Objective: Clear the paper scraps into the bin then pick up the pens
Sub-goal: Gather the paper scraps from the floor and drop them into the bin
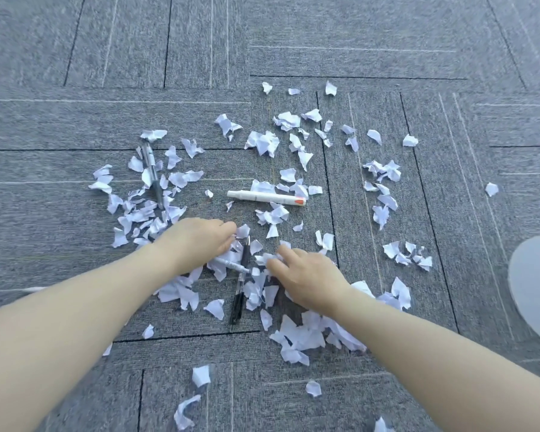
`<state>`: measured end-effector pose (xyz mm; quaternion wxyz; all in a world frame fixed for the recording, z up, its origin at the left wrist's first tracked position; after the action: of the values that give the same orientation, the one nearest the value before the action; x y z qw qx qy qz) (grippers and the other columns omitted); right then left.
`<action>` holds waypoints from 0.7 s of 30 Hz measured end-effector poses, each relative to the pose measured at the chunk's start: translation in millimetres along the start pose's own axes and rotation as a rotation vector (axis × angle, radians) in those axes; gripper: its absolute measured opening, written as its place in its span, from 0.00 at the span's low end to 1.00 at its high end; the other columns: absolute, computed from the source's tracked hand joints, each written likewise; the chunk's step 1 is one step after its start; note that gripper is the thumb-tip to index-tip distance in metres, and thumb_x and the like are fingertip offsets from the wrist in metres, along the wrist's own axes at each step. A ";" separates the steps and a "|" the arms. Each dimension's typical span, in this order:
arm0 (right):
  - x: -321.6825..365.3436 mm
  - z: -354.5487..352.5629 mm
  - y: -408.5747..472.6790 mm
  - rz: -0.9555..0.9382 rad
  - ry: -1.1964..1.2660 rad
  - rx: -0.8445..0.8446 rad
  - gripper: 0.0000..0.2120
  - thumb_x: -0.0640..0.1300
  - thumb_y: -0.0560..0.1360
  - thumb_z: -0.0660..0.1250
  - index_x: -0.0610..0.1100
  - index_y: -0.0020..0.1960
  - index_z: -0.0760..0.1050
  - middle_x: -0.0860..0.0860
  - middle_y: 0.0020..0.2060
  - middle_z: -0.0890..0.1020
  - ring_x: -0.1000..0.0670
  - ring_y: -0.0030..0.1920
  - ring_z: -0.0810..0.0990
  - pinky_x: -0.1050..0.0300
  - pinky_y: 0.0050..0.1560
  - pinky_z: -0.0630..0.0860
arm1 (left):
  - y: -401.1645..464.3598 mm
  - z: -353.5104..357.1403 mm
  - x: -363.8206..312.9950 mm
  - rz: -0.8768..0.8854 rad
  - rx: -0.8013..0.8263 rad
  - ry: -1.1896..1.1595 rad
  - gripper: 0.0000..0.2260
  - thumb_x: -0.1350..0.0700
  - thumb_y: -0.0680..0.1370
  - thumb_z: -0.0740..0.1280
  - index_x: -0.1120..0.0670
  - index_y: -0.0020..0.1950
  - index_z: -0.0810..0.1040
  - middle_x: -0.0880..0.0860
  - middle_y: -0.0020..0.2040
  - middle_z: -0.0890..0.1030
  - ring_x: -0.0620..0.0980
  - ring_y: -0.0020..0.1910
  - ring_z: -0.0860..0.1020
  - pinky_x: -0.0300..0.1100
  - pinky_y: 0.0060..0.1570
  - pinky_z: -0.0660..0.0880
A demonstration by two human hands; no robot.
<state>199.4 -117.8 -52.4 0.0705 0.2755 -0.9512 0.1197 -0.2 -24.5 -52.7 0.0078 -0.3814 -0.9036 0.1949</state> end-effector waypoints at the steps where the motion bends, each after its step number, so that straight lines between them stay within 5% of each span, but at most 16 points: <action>1: 0.5 -5.0 3.9 0.043 0.021 0.046 0.14 0.32 0.71 0.66 0.41 0.54 0.71 0.46 0.42 0.74 0.49 0.27 0.67 0.58 0.20 0.58 | -1.5 1.0 1.6 -0.031 0.018 -0.012 0.09 0.51 0.82 0.53 0.52 0.44 0.63 0.48 0.34 0.73 0.48 0.30 0.74 0.42 0.27 0.72; 5: -4.7 -36.5 -0.7 0.348 0.407 0.024 0.06 0.39 0.81 0.56 0.42 0.55 0.70 0.47 0.46 0.74 0.44 0.38 0.76 0.50 0.35 0.73 | -5.1 -18.7 0.7 -0.232 -0.098 -0.381 0.13 0.58 0.81 0.56 0.52 0.36 0.63 0.51 0.29 0.71 0.48 0.25 0.67 0.42 0.26 0.65; 10: -35.2 -96.9 -37.9 0.560 0.674 -0.239 0.08 0.43 0.81 0.58 0.41 0.45 0.70 0.52 0.32 0.73 0.51 0.29 0.69 0.55 0.29 0.66 | 28.3 -81.9 -52.5 -0.172 -0.409 -0.709 0.14 0.58 0.80 0.57 0.55 0.33 0.66 0.53 0.26 0.69 0.51 0.23 0.65 0.42 0.25 0.61; 15: -76.2 -193.0 -113.8 0.742 0.774 -0.718 0.15 0.39 0.79 0.61 0.49 0.35 0.67 0.58 0.24 0.69 0.56 0.27 0.64 0.59 0.31 0.63 | 85.5 -194.1 -186.6 0.026 -0.647 -1.071 0.15 0.57 0.79 0.60 0.59 0.33 0.65 0.50 0.27 0.65 0.44 0.26 0.61 0.38 0.26 0.59; 21: -137.9 -291.4 -260.1 1.015 0.684 -1.412 0.13 0.39 0.81 0.61 0.49 0.38 0.68 0.59 0.22 0.71 0.56 0.23 0.69 0.59 0.28 0.66 | 142.3 -304.3 -365.5 0.278 -0.552 -1.330 0.14 0.57 0.76 0.61 0.56 0.30 0.67 0.48 0.24 0.65 0.48 0.25 0.62 0.41 0.25 0.60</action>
<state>475.6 -183.4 249.3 0.4369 -0.3300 -0.7377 -0.3950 406.1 -82.0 226.7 -0.6635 -0.2817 -0.6768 0.1496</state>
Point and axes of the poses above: each hand's wrist, its own y-axis towards the middle knuckle, its own z-axis out of the palm, x = y × z, the point moved 2 cm from there along y, towards the middle knuckle
